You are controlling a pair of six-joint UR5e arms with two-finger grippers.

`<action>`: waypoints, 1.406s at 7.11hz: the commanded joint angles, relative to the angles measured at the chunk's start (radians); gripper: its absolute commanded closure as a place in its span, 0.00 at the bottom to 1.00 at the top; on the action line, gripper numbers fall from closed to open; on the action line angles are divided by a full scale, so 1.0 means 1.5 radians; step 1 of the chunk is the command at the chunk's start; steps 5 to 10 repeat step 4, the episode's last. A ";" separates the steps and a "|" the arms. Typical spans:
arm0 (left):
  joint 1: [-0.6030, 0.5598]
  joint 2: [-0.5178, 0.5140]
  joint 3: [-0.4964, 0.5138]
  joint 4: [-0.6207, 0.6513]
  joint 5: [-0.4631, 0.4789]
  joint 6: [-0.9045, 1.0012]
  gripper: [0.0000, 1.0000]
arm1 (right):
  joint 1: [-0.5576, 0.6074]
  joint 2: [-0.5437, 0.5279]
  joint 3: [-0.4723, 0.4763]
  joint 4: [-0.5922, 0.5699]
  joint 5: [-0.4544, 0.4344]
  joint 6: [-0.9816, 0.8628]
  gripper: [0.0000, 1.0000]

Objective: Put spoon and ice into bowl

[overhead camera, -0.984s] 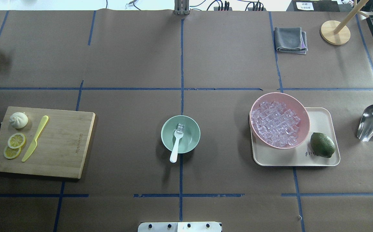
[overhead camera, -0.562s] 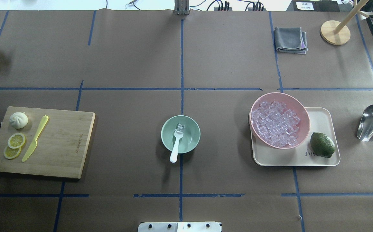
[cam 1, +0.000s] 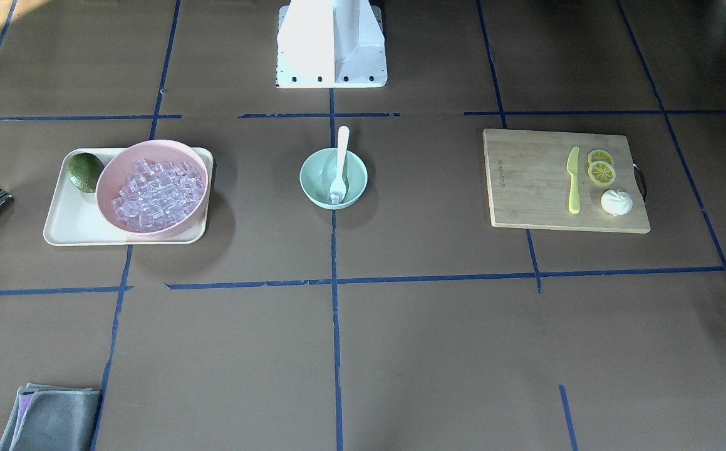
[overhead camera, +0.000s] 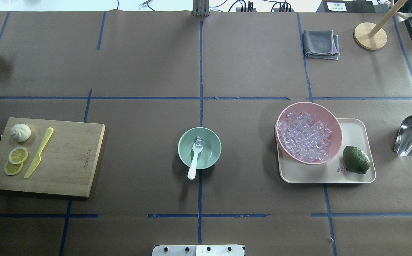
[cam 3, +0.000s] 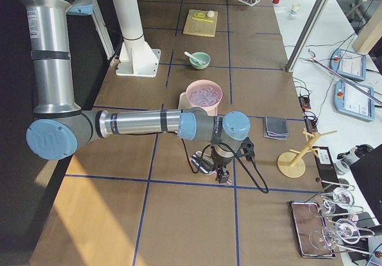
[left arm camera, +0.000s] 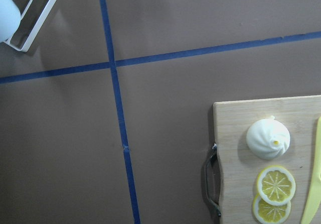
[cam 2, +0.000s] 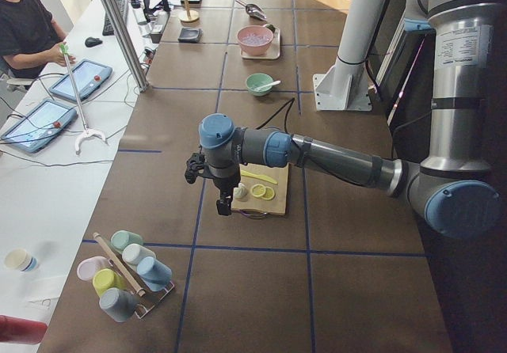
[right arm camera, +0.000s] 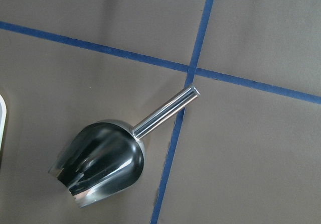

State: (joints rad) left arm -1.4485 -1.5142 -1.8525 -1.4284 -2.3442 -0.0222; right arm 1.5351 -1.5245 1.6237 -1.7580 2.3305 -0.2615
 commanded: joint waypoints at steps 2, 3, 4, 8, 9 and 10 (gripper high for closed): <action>-0.019 0.005 0.002 0.002 -0.006 0.000 0.00 | 0.000 0.002 -0.010 0.034 0.003 0.004 0.00; -0.021 0.002 -0.006 0.000 -0.005 0.000 0.00 | 0.002 -0.003 -0.010 0.034 0.006 0.003 0.00; -0.021 -0.007 0.003 -0.001 -0.002 0.000 0.00 | 0.001 -0.004 -0.016 0.034 0.005 0.003 0.00; -0.021 -0.007 0.003 -0.001 -0.002 0.000 0.00 | 0.001 -0.004 -0.016 0.034 0.005 0.003 0.00; -0.021 -0.007 0.003 -0.001 -0.002 0.000 0.00 | 0.001 -0.004 -0.016 0.034 0.005 0.003 0.00; -0.021 -0.007 0.003 -0.001 -0.002 0.000 0.00 | 0.001 -0.004 -0.016 0.034 0.005 0.003 0.00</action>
